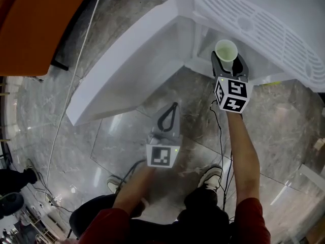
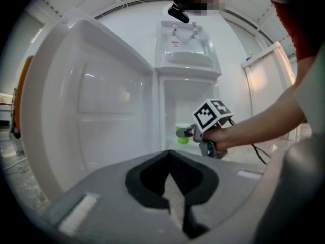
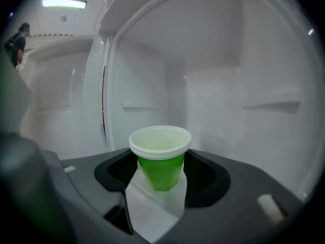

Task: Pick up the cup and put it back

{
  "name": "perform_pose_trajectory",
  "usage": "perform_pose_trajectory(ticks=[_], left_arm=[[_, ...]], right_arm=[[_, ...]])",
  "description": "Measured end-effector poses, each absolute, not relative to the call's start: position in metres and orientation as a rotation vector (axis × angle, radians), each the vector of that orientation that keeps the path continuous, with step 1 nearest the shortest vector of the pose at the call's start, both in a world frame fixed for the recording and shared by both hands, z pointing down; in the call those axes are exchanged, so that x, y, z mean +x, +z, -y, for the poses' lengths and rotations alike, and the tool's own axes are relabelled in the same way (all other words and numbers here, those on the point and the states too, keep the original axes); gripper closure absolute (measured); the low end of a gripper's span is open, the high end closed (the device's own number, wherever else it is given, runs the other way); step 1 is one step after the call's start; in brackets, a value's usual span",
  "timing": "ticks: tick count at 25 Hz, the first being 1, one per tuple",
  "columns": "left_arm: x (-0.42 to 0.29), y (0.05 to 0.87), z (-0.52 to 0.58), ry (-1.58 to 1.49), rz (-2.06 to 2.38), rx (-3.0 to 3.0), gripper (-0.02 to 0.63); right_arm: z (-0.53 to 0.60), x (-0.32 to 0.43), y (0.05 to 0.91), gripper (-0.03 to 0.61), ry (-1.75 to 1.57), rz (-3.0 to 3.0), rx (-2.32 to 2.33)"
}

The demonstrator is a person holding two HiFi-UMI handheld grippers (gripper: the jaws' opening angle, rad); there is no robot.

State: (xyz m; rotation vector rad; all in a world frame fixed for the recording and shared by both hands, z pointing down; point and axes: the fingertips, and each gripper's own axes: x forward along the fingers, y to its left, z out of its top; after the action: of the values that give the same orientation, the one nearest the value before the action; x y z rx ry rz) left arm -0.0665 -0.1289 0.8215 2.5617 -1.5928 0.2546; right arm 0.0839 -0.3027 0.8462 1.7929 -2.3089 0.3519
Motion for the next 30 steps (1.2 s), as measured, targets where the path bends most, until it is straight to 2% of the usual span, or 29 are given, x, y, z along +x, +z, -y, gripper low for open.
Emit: perform_pose_trajectory(ticks=[20, 30], left_arm=[[-0.064, 0.826, 0.128, 0.238, 1.583, 2.529, 0.614], [-0.063, 0.826, 0.127, 0.239, 1.58, 2.541, 0.614]], right_arm=[[0.333, 0.074, 0.869, 0.29, 0.419, 2.248, 1.734], [0.322, 0.077, 0.873, 0.262, 0.4, 2.233, 1.724]])
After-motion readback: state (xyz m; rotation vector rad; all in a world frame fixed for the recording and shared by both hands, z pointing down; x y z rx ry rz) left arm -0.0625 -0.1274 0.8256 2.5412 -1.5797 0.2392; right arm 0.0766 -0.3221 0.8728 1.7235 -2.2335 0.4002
